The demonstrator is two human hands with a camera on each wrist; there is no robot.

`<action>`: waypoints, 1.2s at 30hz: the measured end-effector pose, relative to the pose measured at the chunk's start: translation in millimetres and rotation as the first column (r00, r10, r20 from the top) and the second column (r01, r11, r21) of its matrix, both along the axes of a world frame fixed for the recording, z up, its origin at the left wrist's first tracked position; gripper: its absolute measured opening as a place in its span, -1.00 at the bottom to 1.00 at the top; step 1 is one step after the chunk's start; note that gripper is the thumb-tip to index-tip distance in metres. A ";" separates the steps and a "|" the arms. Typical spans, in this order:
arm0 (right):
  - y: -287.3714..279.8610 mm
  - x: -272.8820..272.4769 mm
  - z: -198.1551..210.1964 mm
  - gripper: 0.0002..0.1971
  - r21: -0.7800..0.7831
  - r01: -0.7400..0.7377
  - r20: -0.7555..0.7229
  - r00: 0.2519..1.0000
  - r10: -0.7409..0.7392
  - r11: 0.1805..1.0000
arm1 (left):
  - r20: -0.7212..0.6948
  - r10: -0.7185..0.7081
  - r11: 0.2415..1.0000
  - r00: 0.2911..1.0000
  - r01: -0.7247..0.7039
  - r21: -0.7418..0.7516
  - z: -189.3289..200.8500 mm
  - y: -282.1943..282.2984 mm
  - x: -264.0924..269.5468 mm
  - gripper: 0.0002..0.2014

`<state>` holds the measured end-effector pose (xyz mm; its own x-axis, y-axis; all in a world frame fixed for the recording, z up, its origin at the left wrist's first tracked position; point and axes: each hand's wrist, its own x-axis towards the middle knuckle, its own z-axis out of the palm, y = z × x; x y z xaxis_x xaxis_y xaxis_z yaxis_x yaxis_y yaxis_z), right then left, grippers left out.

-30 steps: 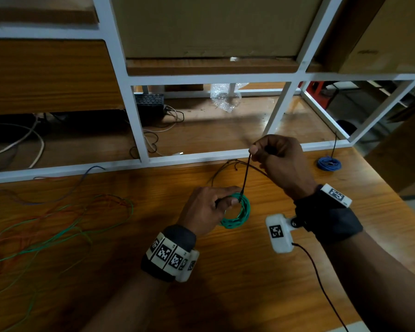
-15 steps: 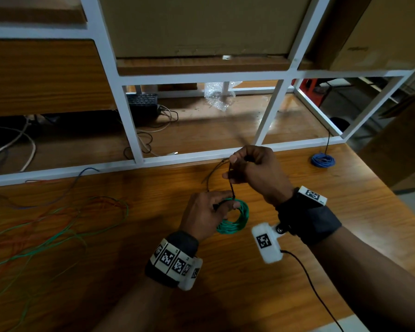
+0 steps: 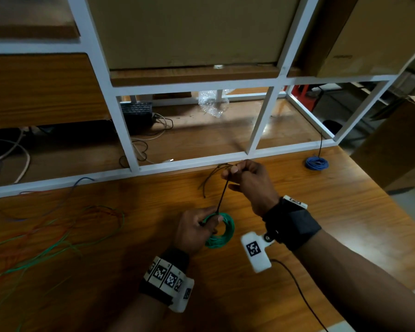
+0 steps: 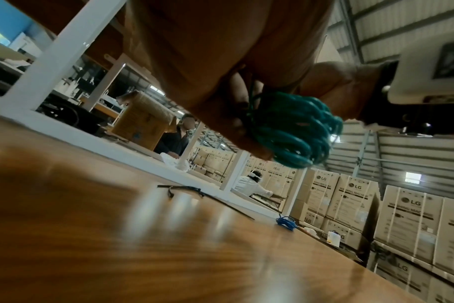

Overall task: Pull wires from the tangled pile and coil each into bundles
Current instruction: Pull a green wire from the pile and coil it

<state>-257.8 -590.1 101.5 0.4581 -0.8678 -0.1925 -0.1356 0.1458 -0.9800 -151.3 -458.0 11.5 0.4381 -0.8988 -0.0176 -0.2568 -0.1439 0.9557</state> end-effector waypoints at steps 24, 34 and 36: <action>-29.0 -100.7 -12.2 -0.55 0.131 -0.165 -0.175 0.967 0.187 0.978 | -0.438 0.271 0.960 0.857 -0.276 0.053 29.3 -61.4 -61.9 -0.87; -123.8 -226.2 -36.1 -0.79 0.198 0.071 -0.125 0.991 -0.047 0.978 | -0.328 0.002 0.988 0.945 0.050 0.149 41.9 -173.5 -149.8 -0.32; -169.6 -251.0 -43.3 -0.81 0.203 0.245 -0.134 0.966 -0.221 0.948 | -0.293 -0.012 0.984 0.956 0.062 0.165 43.1 -187.7 -158.1 -0.26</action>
<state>-508.8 -759.6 58.2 0.2141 -0.8798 -0.4245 -0.1757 0.3928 -0.9027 -309.4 -645.7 54.6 0.3577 -0.8866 -0.2932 0.0191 -0.3070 0.9515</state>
